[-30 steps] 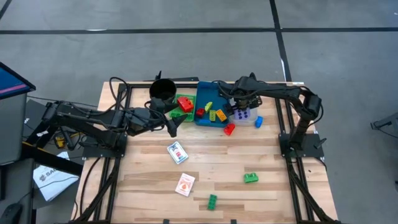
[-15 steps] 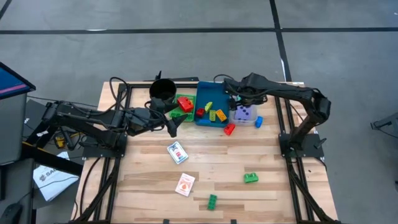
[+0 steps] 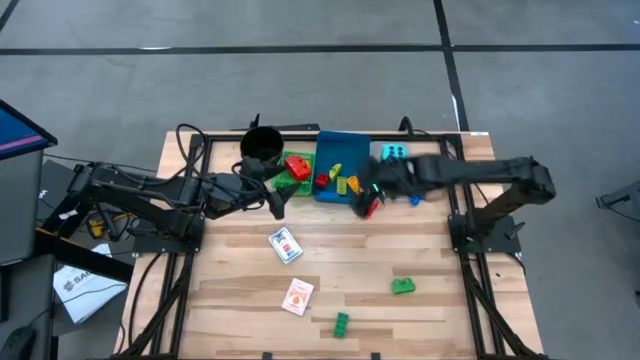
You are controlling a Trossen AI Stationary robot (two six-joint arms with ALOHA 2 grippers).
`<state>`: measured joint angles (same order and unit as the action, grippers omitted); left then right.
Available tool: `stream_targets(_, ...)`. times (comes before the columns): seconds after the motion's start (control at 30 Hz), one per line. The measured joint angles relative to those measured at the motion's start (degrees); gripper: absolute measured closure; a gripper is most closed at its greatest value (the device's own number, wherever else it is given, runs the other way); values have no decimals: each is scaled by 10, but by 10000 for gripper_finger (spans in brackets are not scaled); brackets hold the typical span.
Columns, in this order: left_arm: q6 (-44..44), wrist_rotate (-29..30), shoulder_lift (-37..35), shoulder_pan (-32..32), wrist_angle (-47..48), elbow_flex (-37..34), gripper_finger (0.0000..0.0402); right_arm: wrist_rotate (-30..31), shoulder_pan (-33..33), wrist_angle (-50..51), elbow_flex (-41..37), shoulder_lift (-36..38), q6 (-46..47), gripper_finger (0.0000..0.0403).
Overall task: Pick & Place Toys
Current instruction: Put the blue deck of cards into the black bucket
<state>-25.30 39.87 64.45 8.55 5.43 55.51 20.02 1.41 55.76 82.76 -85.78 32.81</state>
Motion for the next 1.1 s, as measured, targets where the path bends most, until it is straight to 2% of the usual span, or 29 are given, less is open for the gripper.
stream_targets(0.1, 0, 12, 0, 0, 0, 0, 78, 52, -68, -14, 0, 25, -1, 3)
stream_targets(0.2, 0, 24, 0, 0, 0, 0, 78, 87, -124, 10, 0, 47, 50, 3)
stream_targets(0.33, -3, 24, 0, 0, 0, 0, 78, 83, -202, 60, 0, 64, 153, 3)
stream_targets(0.47, -6, 21, 1, 1, 0, 0, 78, 82, -281, 109, 0, 63, 207, 3)
stream_targets(0.63, -30, 12, 16, 0, 20, 0, 78, 82, -342, 165, -1, 44, 288, 3)
stream_targets(0.8, -177, -79, 41, 1, 127, 0, 78, 109, -363, 160, -11, 49, 297, 3)
stream_targets(0.93, -278, -152, 67, 4, 211, 0, 78, 150, -378, 130, -35, 58, 351, 3)
stream_targets(1.1, -301, -173, 78, 9, 250, 0, 78, 141, -389, 69, -70, 71, 365, 3)
